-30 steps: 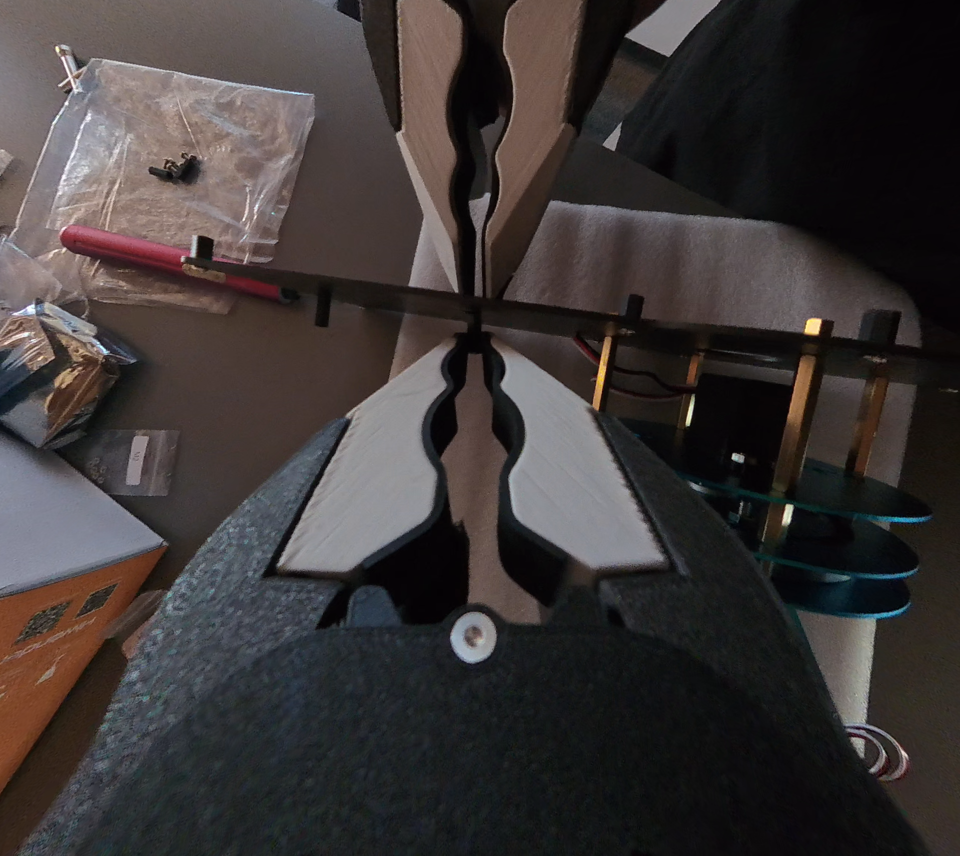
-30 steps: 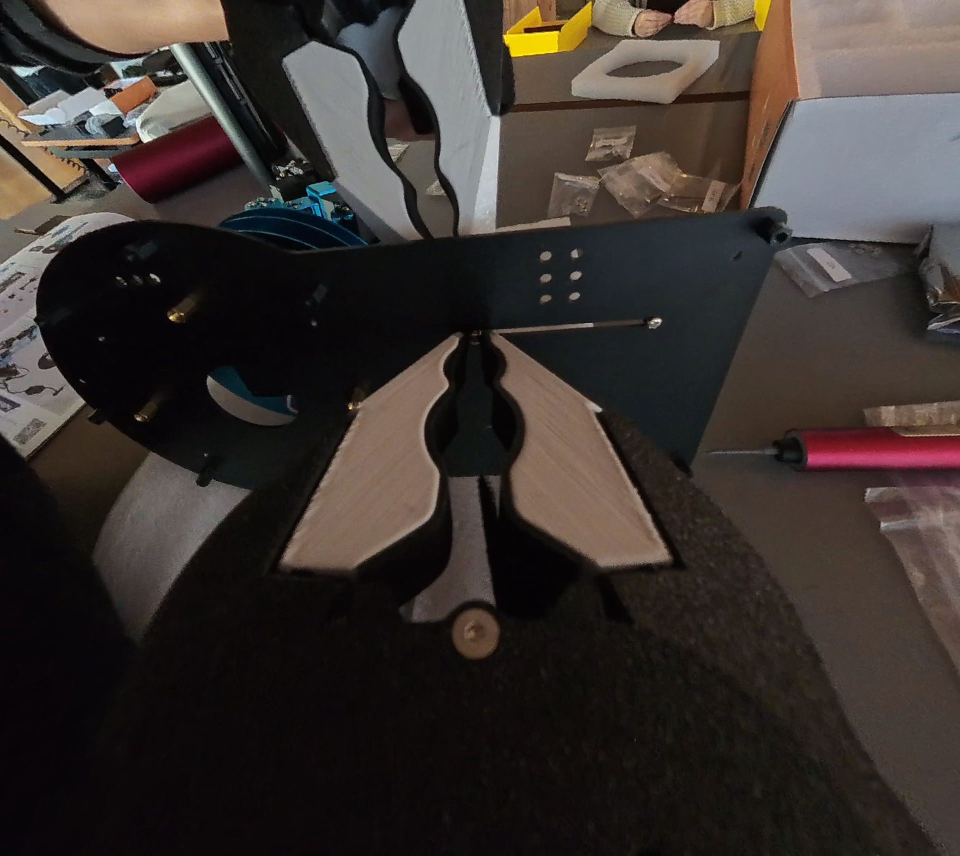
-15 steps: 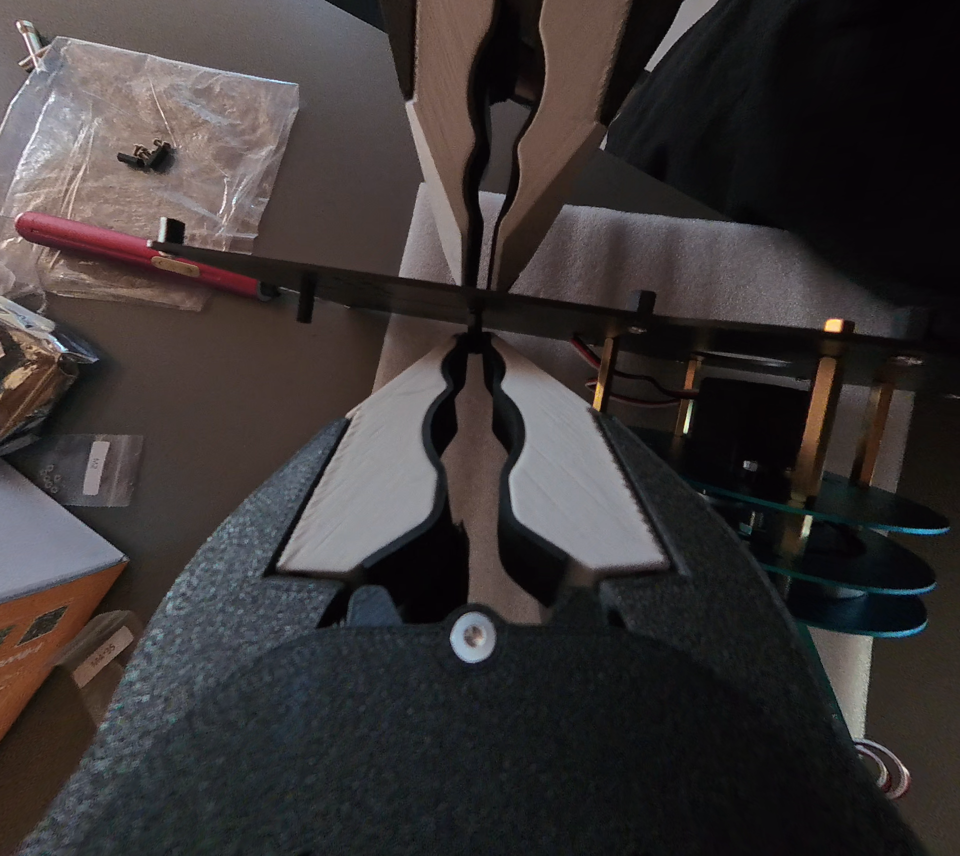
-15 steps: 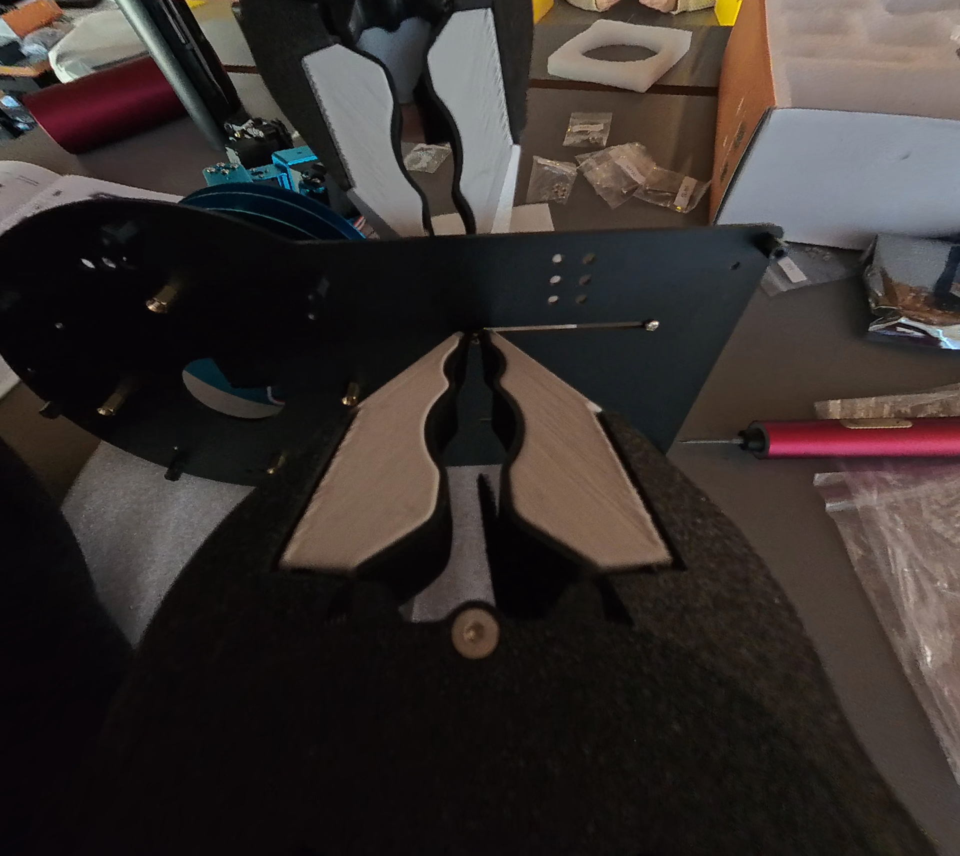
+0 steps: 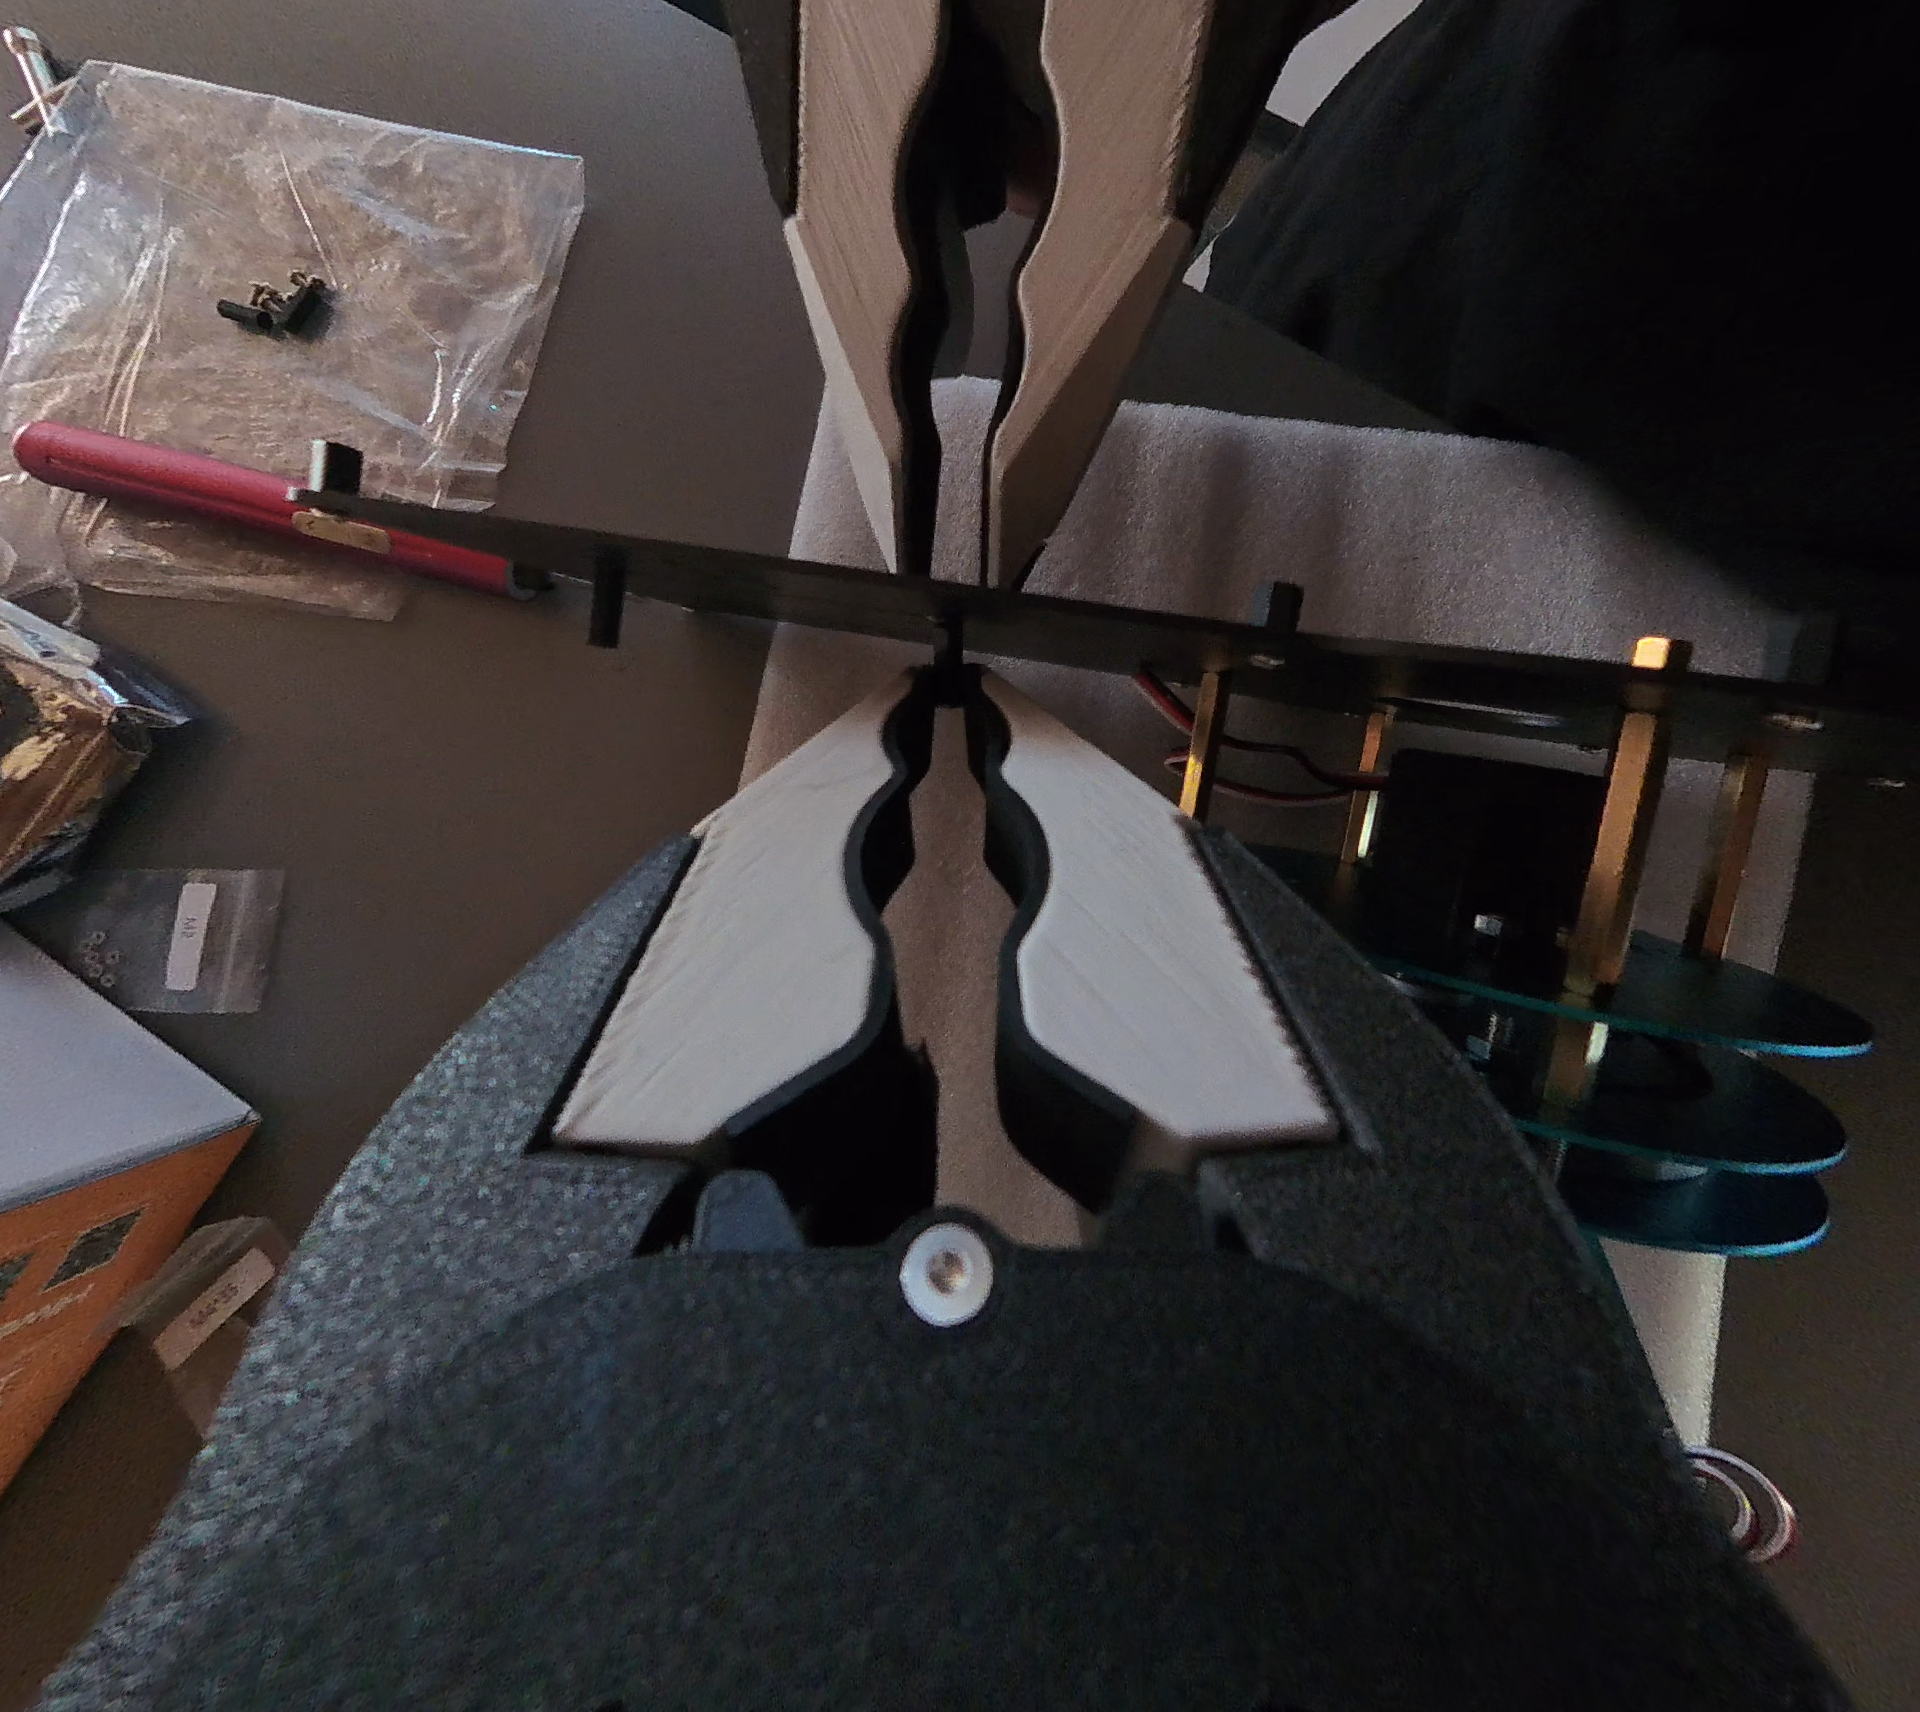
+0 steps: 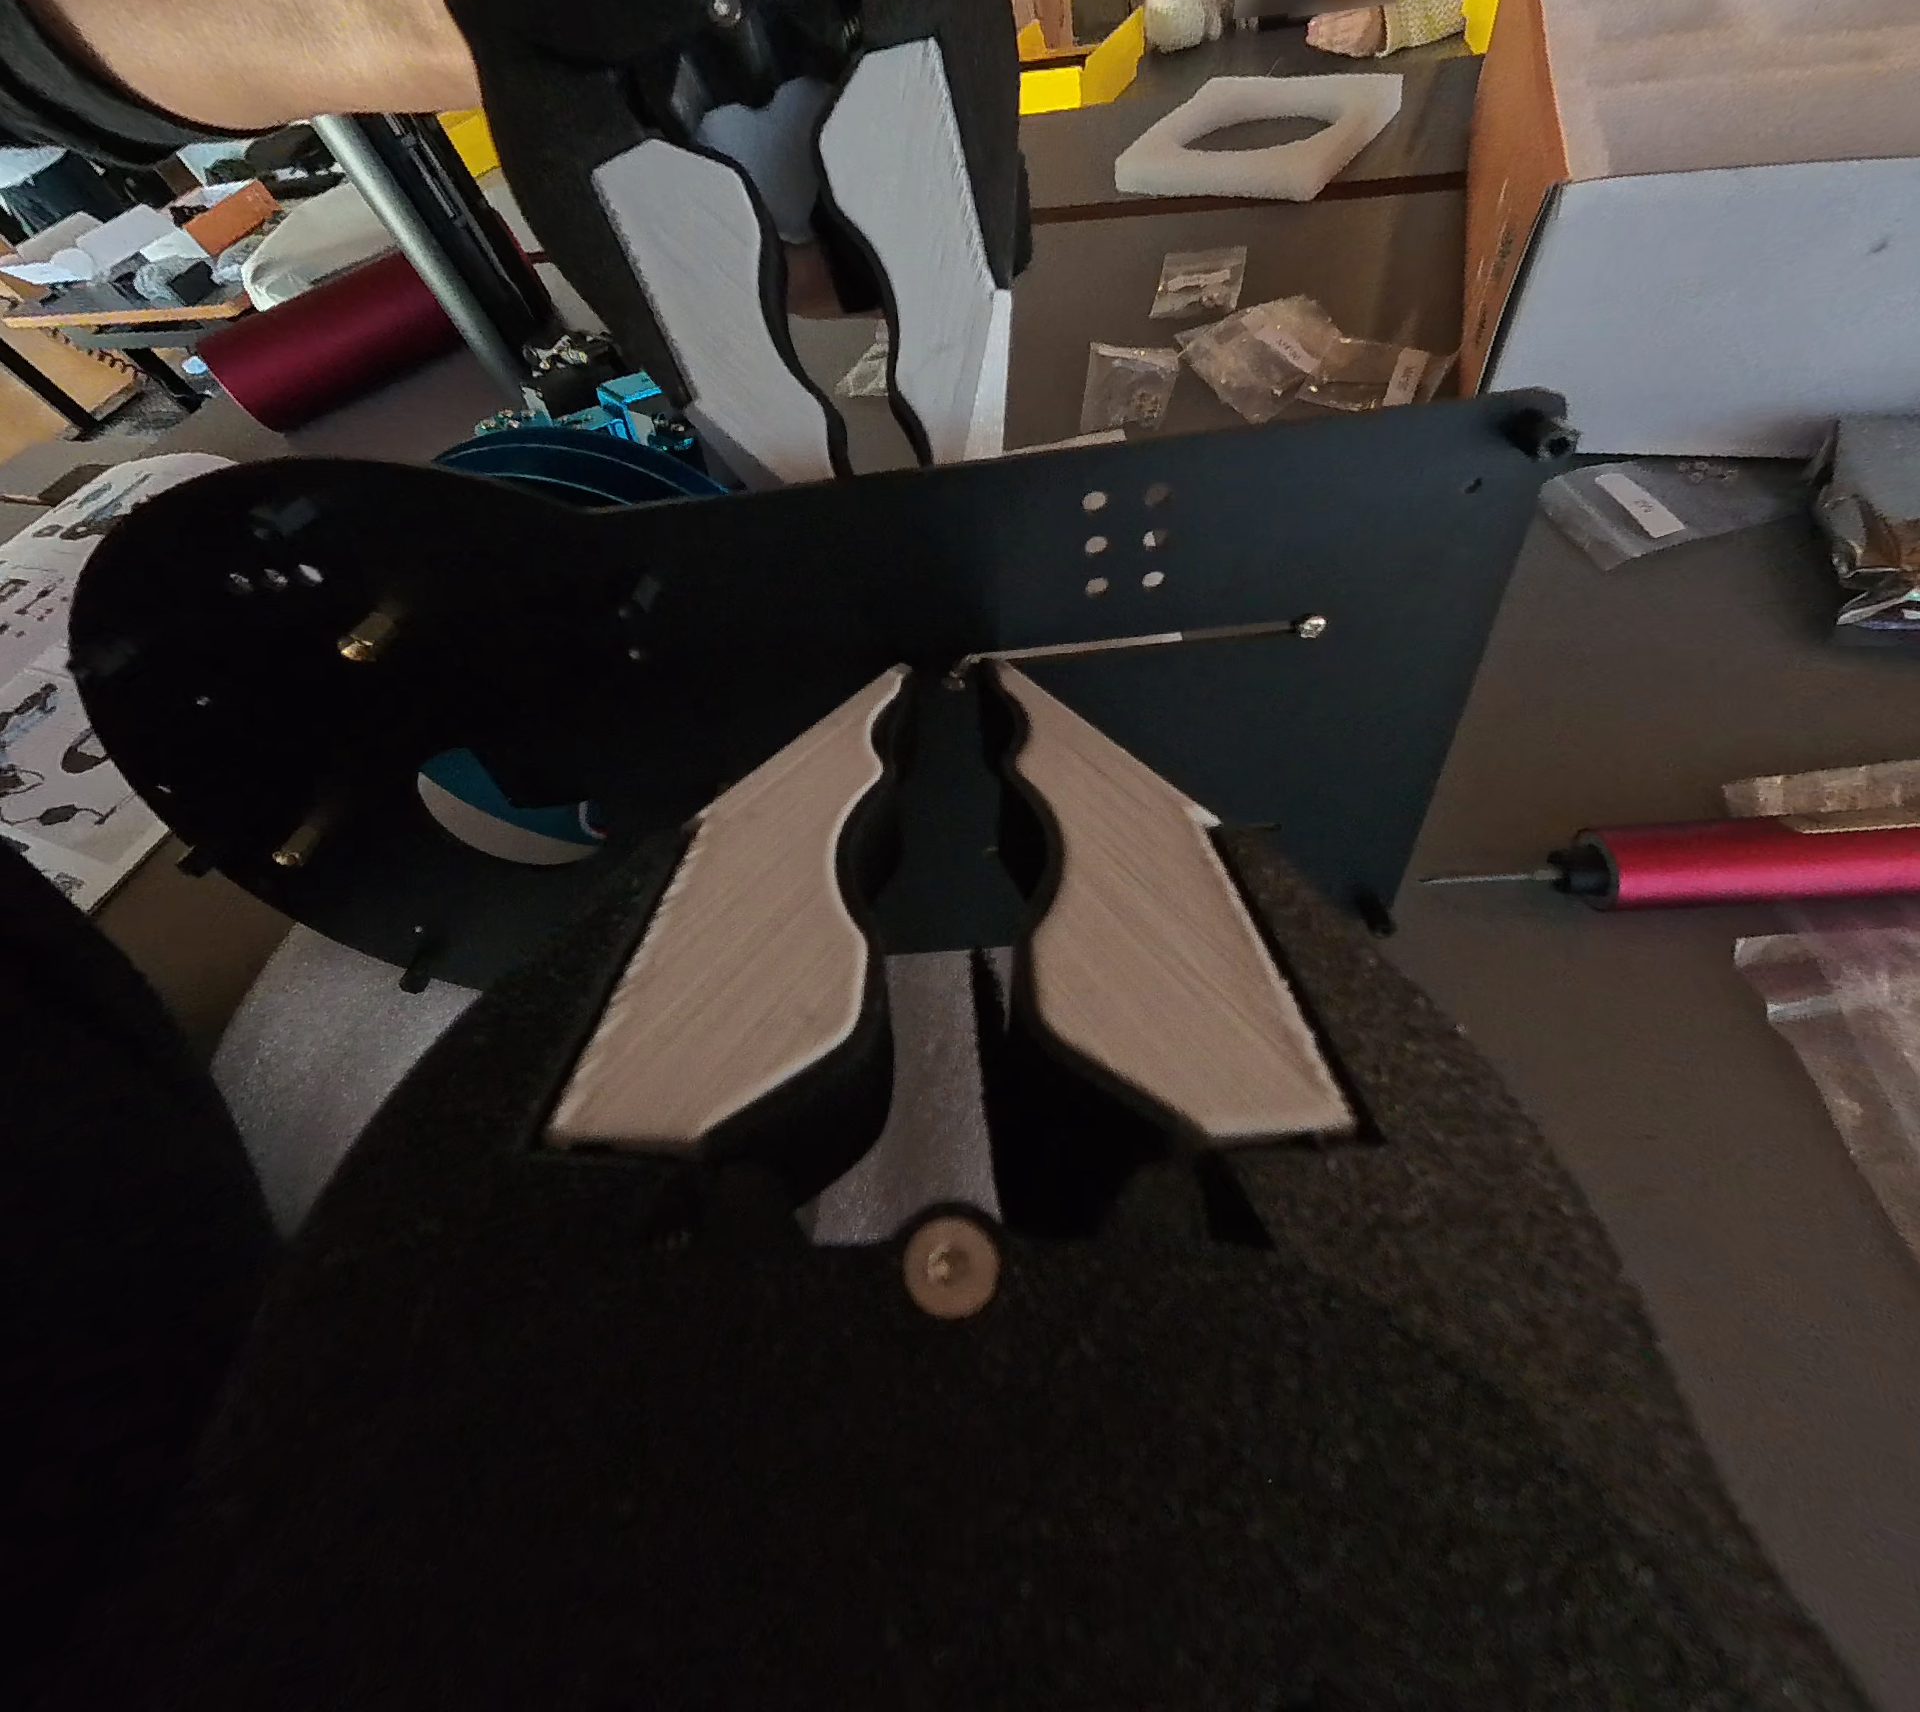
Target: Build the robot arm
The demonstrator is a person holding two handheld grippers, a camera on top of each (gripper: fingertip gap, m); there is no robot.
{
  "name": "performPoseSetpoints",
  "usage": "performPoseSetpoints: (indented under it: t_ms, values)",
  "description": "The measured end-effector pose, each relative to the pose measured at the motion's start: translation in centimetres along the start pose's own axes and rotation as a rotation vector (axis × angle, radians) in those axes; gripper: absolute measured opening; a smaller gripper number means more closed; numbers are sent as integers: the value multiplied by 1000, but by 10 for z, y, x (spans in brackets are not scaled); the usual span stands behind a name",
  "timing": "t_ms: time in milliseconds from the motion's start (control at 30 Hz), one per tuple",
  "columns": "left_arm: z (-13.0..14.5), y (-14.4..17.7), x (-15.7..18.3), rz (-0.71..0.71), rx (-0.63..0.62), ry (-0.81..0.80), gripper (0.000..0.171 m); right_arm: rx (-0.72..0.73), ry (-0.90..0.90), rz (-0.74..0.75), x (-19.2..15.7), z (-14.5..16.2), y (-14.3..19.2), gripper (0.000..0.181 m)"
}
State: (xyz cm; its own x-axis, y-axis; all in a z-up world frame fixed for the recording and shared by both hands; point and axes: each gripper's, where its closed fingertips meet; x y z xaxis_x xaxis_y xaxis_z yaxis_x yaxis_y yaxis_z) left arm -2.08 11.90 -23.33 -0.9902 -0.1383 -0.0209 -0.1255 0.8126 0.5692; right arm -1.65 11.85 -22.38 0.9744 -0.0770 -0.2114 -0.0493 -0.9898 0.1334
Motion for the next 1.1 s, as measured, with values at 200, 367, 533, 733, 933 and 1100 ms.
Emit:
performPoseSetpoints:
  t_ms: [200, 367, 533, 733, 933, 1100]
  values:
    - [3, -2, 0, 7, -16, -6, 5, 4, 12, -6, -1, 1, 9, 4]
    - [2, -2, 0, 7, -26, -10, 5, -18, 30, -4, -3, 8, 6, 0]
    - [1, 0, 0, 2, -35, -19, 5, -9, 62, 8, 0, 1, 2, 0]
    - [0, 1, -1, -2, -39, -30, 5, -19, 72, 0, 1, -1, -1, 0]
    - [7, 3, -2, -16, -44, -17, 5, 46, 25, 80, 27, -7, 13, 15]
    - [13, 3, -9, -43, -51, 0, 5, 55, 13, 8, 31, -2, -2, 27]
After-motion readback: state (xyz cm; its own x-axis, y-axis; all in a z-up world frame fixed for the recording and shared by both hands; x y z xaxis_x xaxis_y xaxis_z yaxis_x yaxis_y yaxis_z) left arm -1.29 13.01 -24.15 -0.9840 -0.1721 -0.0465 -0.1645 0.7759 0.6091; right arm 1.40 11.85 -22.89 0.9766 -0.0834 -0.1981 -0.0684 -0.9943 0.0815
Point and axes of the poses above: each gripper's, where its closed fingertips meet, y back along the fingers, z out of its underside, x = y × z across the jaws, and after that the axes turned 13 degrees about x, right-handed
